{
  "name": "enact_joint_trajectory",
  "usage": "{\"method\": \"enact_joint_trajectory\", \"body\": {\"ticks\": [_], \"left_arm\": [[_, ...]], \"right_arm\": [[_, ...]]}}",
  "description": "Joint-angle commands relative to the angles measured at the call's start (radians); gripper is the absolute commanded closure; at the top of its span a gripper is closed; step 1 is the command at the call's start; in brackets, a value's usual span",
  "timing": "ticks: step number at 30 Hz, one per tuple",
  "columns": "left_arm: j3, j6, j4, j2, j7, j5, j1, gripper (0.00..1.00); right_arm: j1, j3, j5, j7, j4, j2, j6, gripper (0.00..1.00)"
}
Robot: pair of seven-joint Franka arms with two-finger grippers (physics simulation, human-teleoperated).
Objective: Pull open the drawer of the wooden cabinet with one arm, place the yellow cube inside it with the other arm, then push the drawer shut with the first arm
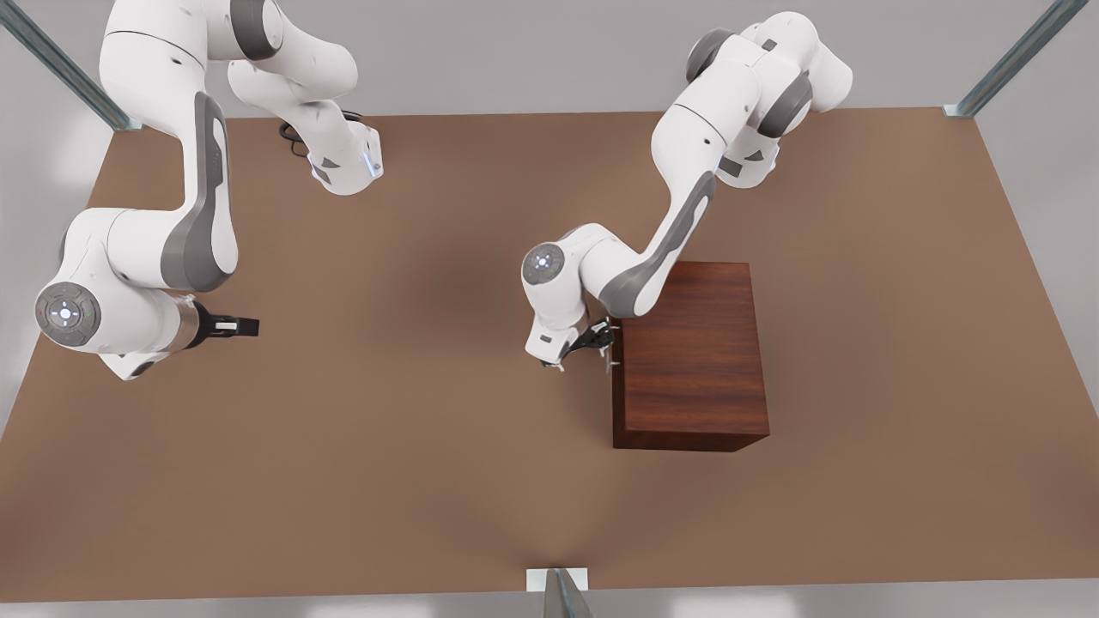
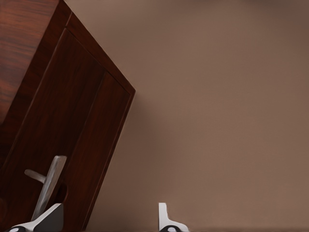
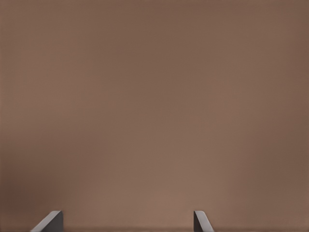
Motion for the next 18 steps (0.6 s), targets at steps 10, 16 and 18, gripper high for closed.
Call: {"method": "enact_joint_trajectory", "body": {"ticks": [10, 16, 18], "left_arm": [[0.005, -0.345, -0.162, -0.539, 1.195, -0.397, 0.555, 0.0], [0.015, -0.185, -0.31, -0.581, 1.166, -0.35, 0.557, 0.0], [0.015, -0.185, -0.31, -0.581, 1.166, -0.351, 0.557, 0.0]], "right_arm": [[-0.003, -0.002, 0.034, -0.003, 0.003, 0.005, -0.061, 0.0], [0.0, 0.0, 0.041, 0.014, 0.014, 0.013, -0.054, 0.0], [-0.001, 0.0, 0.04, 0.014, 0.014, 0.013, -0.054, 0.0]]}}
